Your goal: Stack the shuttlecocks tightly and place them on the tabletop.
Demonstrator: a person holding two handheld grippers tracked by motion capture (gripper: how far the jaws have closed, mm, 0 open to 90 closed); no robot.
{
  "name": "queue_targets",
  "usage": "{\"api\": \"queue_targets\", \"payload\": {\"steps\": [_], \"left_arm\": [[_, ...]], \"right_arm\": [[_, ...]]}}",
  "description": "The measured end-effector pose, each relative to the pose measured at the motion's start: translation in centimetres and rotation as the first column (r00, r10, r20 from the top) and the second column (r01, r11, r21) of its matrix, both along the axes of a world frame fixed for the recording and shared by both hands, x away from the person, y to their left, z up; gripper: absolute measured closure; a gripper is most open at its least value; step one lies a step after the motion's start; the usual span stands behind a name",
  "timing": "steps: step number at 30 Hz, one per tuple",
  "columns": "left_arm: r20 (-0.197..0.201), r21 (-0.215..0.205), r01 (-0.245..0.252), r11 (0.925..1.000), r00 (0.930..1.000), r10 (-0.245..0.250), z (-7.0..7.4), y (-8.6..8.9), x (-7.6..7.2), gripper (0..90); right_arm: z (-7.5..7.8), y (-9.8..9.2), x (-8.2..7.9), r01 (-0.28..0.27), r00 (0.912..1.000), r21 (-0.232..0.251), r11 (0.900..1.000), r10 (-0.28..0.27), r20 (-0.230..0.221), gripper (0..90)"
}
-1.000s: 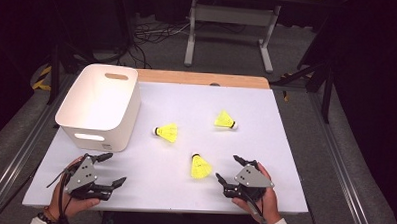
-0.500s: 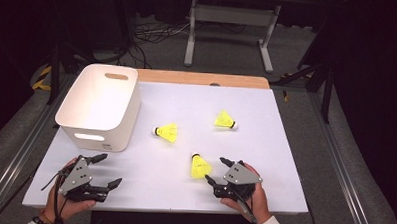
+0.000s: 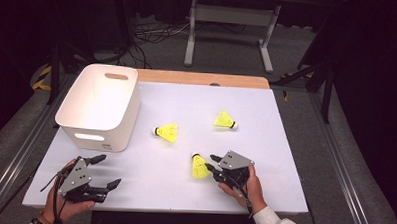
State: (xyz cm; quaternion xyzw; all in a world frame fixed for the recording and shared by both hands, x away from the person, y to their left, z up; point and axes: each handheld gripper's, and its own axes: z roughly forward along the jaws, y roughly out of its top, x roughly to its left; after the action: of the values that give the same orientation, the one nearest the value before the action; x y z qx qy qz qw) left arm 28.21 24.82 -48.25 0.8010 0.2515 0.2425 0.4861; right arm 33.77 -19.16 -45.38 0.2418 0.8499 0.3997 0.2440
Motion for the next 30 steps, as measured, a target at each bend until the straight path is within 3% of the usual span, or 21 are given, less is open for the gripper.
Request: {"api": "queue_targets", "payload": {"steps": [6,8,14,20,25,30], "left_arm": [[0.0,0.005,0.006,1.0,1.0,-0.006,0.0,0.0,-0.2,13.2],[0.0,0.006,0.009,0.9999,1.0,-0.009,-0.1,0.0,-0.2,13.2],[-0.008,0.005,0.017,0.9998,0.9998,-0.017,-0.1,0.0,0.0,13.1],[-0.016,0.011,0.022,0.9997,0.9996,-0.022,-0.1,-0.1,0.2,12.9],[-0.024,0.018,0.031,0.9994,0.9993,-0.03,-0.2,-0.3,0.2,12.9],[-0.028,0.029,0.036,0.9989,0.999,-0.035,-0.3,-0.4,0.3,12.9]], "right_arm": [[-0.1,0.6,0.9,-0.003,1.0,-0.032,0.999,0.003,-0.004,88.0],[0.1,0.6,1.0,-0.013,0.9999,-0.038,0.999,0.013,0.0,89.0],[1.1,0.2,1.6,-0.048,0.9989,-0.01,0.999,0.048,0.003,89.5],[1.8,-0.7,3.0,-0.128,0.99,-0.002,0.992,0.128,-0.061,89.1],[1.5,-1.4,3.8,-0.111,0.9895,-0.009,0.994,0.109,-0.094,86.7],[0.7,-1.6,4.1,-0.086,0.9906,-0.035,0.996,0.082,-0.109,75.3]]}}
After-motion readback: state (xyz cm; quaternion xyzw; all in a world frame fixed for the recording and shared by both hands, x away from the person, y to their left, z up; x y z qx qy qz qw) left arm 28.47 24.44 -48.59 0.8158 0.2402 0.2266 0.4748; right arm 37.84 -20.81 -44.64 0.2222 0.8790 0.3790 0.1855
